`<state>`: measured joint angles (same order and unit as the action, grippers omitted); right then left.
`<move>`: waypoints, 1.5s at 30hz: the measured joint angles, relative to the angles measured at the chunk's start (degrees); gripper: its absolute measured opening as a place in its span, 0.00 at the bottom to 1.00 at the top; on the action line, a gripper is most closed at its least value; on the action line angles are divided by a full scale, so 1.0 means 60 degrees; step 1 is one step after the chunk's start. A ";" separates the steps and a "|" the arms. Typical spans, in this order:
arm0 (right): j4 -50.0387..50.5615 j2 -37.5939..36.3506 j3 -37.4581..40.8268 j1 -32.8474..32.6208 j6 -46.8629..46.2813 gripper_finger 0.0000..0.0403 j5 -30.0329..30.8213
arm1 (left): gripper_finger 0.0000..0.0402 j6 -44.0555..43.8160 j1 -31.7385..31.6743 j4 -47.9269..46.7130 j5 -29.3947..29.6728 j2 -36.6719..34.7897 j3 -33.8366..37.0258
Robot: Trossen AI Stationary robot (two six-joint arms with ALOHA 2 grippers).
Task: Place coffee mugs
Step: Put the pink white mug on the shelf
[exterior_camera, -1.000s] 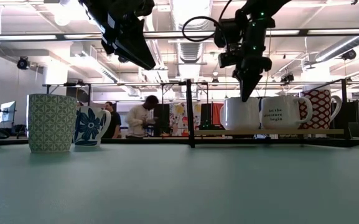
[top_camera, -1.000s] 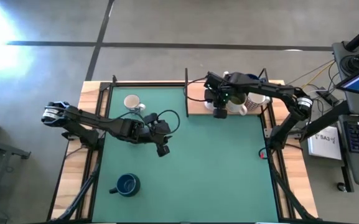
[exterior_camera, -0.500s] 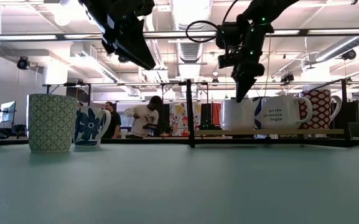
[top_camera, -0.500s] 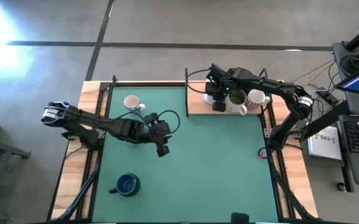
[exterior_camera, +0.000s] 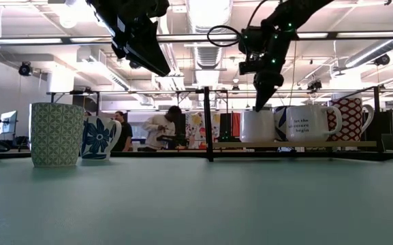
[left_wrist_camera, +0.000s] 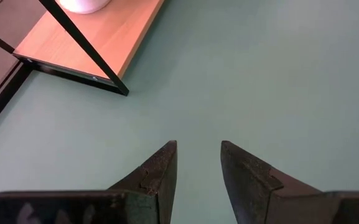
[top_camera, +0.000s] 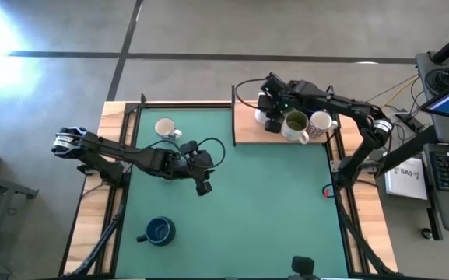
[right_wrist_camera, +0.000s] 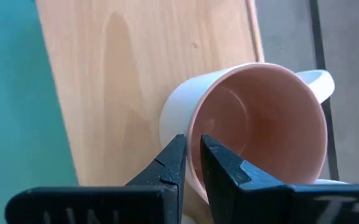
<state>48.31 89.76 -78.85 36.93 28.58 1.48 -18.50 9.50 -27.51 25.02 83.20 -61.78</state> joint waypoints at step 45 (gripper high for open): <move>-0.0431 -0.0233 -0.0066 0.0076 -0.0810 0.09 -0.0285 | 0.27 0.0000 -0.0036 0.0003 0.0011 0.0000 0.0000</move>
<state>45.72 88.36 -79.24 37.39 23.72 -0.23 -18.50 9.28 -27.49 25.08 83.20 -61.78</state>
